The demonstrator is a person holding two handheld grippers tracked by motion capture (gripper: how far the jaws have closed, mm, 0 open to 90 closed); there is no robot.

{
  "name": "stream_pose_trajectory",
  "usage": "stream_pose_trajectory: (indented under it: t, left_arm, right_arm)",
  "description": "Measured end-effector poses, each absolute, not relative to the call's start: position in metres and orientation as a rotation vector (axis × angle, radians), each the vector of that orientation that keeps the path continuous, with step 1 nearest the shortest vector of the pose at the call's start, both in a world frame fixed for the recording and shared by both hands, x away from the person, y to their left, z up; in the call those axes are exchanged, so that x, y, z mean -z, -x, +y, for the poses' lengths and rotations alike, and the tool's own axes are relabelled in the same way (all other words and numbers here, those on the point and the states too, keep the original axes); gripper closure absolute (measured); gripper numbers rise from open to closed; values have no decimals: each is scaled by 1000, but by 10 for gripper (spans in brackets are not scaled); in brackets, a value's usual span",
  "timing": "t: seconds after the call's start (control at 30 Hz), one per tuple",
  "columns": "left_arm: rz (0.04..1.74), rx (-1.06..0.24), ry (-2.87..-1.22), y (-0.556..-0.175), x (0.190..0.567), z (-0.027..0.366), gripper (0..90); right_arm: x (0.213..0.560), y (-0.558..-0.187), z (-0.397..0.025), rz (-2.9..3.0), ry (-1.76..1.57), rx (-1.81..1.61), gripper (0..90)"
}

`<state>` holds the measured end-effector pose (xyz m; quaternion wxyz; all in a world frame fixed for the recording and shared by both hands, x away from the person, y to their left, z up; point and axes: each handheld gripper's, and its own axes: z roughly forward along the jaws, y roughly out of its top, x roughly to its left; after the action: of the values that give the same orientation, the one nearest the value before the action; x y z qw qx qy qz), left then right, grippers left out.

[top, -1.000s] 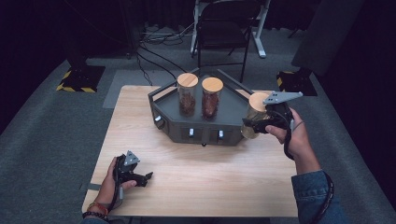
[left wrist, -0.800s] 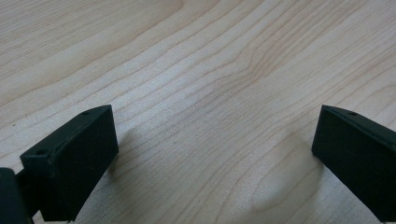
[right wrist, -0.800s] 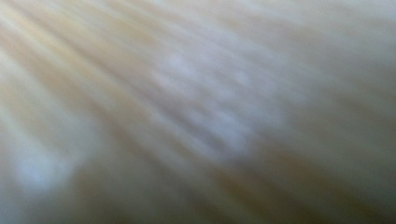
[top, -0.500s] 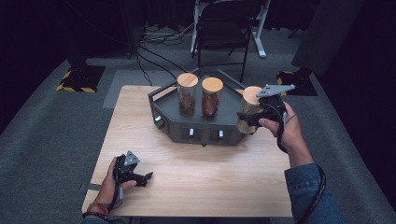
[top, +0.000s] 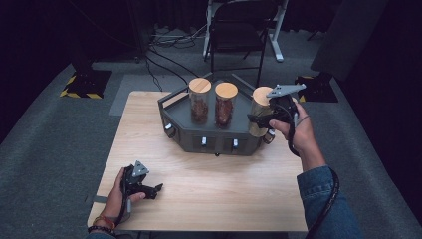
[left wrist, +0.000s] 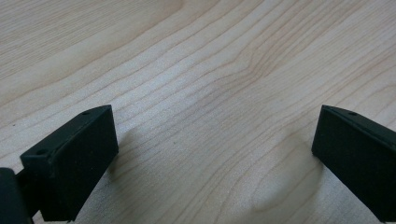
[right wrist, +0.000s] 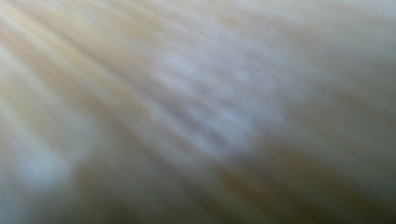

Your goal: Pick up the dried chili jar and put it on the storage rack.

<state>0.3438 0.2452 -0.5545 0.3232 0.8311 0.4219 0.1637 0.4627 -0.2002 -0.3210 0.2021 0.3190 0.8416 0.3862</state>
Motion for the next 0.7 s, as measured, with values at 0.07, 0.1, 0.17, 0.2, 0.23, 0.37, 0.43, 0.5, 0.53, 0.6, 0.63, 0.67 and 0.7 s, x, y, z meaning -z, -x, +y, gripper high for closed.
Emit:
stream_pose_trajectory:
  t: [0.07, 0.1, 0.17, 0.2, 0.23, 0.37, 0.43, 0.5, 0.53, 0.6, 0.63, 0.67, 0.7]
  left_arm:
    - [1107, -430, -2181, -344, 554, 245, 0]
    - [1107, -430, -2181, -344, 554, 245, 0]
    - [1107, -430, -2182, -344, 554, 245, 0]
    - [1107, -430, -2181, -344, 554, 245, 0]
    - [1107, -430, -2181, -344, 554, 245, 0]
    - [1107, -430, -2181, -344, 555, 245, 0]
    - [1107, -429, -2181, -344, 554, 245, 0]
    - [1107, -429, -2181, -344, 554, 245, 0]
    - [1107, -429, -2181, -344, 554, 245, 0]
    - [1107, -430, -2182, -344, 554, 245, 0]
    - [1107, -430, -2182, -344, 554, 245, 0]
    - [1107, -430, -2181, -344, 554, 245, 0]
    - [1107, -429, -2181, -344, 554, 245, 0]
  right_arm:
    - [323, -466, -199, 2345, -890, -1078, 245]
    - [323, -468, -199, 2343, -890, -1079, 245]
    - [325, -472, -197, 2347, -896, -1079, 245]
    - [326, -474, -196, 2346, -898, -1070, 246]
    - [326, -475, -195, 2343, -899, -1067, 246]
    - [327, -481, -192, 2332, -908, -1087, 246]
    - [327, -483, -190, 2325, -914, -1087, 246]
    - [328, -486, -189, 2322, -925, -1090, 246]
    - [329, -487, -188, 2323, -927, -1091, 245]
    - [329, -489, -187, 2323, -934, -1086, 246]
    - [329, -490, -186, 2323, -932, -1084, 246]
    - [329, -491, -185, 2322, -935, -1086, 245]
    - [330, -492, -184, 2323, -936, -1083, 246]
